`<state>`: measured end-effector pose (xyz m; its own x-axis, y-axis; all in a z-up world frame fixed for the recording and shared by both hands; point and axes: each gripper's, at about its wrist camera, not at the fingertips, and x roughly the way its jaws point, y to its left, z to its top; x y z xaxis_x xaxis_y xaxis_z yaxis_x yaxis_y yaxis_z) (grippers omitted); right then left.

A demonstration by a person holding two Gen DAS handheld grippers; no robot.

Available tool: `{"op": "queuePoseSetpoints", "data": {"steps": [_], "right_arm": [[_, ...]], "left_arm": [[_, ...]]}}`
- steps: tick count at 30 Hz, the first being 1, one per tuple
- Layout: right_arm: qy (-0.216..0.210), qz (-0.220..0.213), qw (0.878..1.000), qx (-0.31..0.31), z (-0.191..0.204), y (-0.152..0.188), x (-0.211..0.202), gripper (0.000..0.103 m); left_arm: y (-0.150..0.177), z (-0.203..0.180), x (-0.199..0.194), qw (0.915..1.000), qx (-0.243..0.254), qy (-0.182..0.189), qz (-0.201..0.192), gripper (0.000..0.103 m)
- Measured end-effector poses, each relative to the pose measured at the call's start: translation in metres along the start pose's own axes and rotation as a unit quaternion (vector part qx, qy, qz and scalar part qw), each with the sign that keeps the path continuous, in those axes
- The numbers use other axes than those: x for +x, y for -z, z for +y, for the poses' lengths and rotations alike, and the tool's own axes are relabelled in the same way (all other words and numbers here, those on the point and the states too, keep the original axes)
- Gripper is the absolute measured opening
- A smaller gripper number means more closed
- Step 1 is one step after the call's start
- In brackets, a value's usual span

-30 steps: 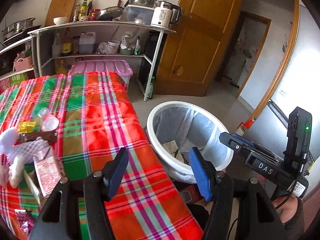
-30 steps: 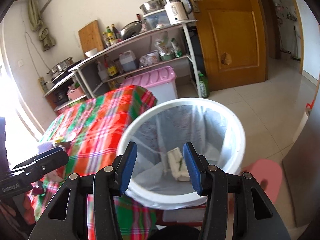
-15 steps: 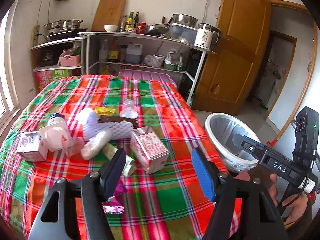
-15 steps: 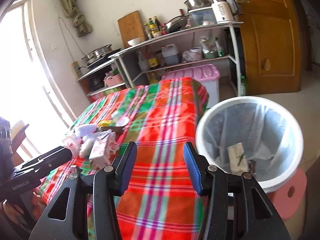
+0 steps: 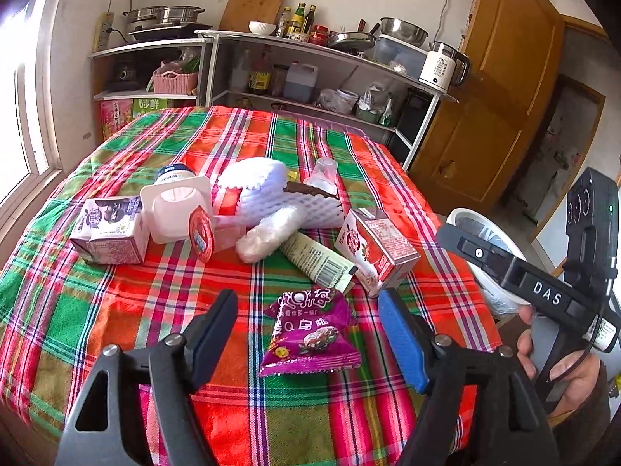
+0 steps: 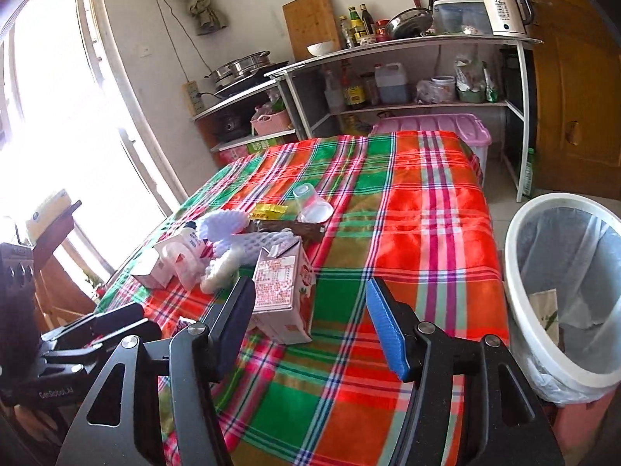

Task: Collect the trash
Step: 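Move both grippers back over the trash on the table, then grasp the purple snack bag with the left gripper while the right gripper grasps the pink milk carton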

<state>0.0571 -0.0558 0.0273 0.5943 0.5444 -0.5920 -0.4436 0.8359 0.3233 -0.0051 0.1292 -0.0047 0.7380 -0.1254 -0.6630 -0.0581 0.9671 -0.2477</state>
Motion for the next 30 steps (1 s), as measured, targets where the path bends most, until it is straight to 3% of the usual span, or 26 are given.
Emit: {"op": "queuePoseSetpoints", "data": {"steps": [16, 23, 27, 30], "right_arm": [[0.004, 0.052, 0.997, -0.062, 0.031, 0.004, 0.048, 0.063], [0.017, 0.053, 0.996, -0.075, 0.034, 0.007, 0.051, 0.062], [0.018, 0.054, 0.996, -0.071, 0.033, 0.008, 0.052, 0.044], [0.018, 0.055, 0.996, -0.062, 0.030, 0.009, 0.051, 0.039]], "left_arm": [[0.013, 0.016, 0.035, 0.9982, -0.024, 0.009, 0.054, 0.081], [0.014, 0.015, 0.037, 0.9983, -0.027, 0.010, 0.050, 0.078], [0.014, 0.014, 0.038, 0.9982, -0.026, 0.014, 0.052, 0.068], [0.014, 0.013, 0.039, 0.9983, -0.024, 0.014, 0.051, 0.061]]}}
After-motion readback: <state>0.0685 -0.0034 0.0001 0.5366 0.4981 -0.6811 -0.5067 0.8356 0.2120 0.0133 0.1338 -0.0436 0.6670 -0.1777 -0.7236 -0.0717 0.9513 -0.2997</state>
